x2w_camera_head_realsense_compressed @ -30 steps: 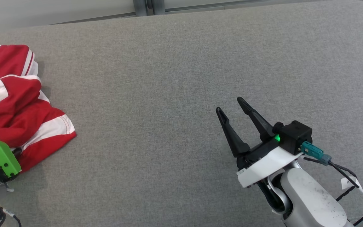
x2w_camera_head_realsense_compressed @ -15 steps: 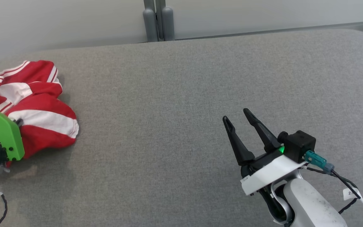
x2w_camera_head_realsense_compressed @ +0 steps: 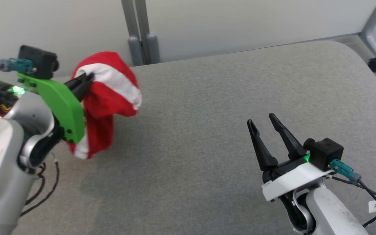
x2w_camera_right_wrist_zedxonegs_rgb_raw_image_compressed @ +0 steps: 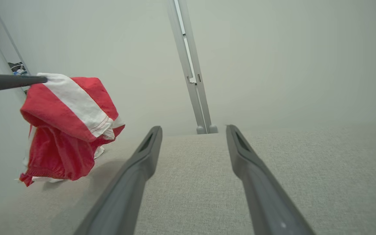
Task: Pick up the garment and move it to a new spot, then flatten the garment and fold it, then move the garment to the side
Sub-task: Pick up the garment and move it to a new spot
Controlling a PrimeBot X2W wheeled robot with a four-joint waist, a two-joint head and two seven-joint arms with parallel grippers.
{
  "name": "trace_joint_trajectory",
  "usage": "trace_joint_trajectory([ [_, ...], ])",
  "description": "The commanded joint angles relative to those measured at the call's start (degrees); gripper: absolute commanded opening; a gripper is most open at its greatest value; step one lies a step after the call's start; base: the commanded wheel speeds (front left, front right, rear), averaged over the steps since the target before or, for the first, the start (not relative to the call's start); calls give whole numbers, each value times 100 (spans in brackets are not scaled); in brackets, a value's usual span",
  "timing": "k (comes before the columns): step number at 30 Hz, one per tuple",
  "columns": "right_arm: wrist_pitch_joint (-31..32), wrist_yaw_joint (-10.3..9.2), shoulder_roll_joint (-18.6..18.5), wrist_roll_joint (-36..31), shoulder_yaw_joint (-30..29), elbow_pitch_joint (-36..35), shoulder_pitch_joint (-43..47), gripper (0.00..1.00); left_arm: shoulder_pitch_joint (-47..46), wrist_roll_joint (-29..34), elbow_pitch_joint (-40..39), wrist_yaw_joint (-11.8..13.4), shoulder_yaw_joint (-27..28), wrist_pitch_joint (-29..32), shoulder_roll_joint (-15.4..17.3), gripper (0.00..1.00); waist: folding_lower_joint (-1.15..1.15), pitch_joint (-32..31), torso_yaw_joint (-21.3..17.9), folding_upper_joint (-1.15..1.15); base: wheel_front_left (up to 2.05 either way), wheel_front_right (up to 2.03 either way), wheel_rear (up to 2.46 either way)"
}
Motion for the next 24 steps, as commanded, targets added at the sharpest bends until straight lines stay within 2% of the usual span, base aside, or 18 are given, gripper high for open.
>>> trace_joint_trajectory([
  [1, -17, 0, -9, -26, -39, -33, 51, 100, -53, 37, -114, 75, -48, -52, -131, 0, 0, 47, -360, 0, 0, 0, 0],
  [6, -16, 0, -6, -35, -159, -69, 65, 100, 133, 402, -164, 327, -446, -465, -750, 0, 0, 249, -665, 0, 0, 0, 0],
  [9, -17, 0, 7, -27, -150, -82, 20, 100, 437, 596, 312, 359, -823, -944, -1288, 0, 0, 374, -780, 0, 0, 0, 0],
  [12, -17, 0, 28, -15, -139, -100, -60, 100, 600, 717, 1063, 394, -1026, -1755, -1963, 0, 0, 500, -842, 0, 0, 0, 0],
  [13, -17, 0, 28, -17, -132, -98, -74, 100, 683, 751, 1385, 372, -1095, -2024, -2169, 83, 0, 531, -844, 0, 0, 0, 0],
  [14, -17, 0, 26, -21, -121, -96, -84, 100, 710, 788, 1654, 320, -1169, -2196, -2310, 100, 0, 555, -840, 0, 0, 0, 0],
  [17, -17, -1, 6, -53, -112, -88, -121, 100, 651, 821, 2328, 179, -1329, -2672, -2633, 100, 0, 584, -755, 0, 0, 0, 0],
  [19, -17, 0, -26, -66, -135, -86, -96, 100, 537, 869, 2565, 119, -1405, -2954, -2724, 100, 0, 564, -629, 0, 0, 0, 0],
  [24, -17, 0, -74, -68, -145, -66, 4, 100, 420, 968, 2682, 92, -1374, -3551, -2736, 100, 0, 419, -301, 0, 0, 0, 0],
])
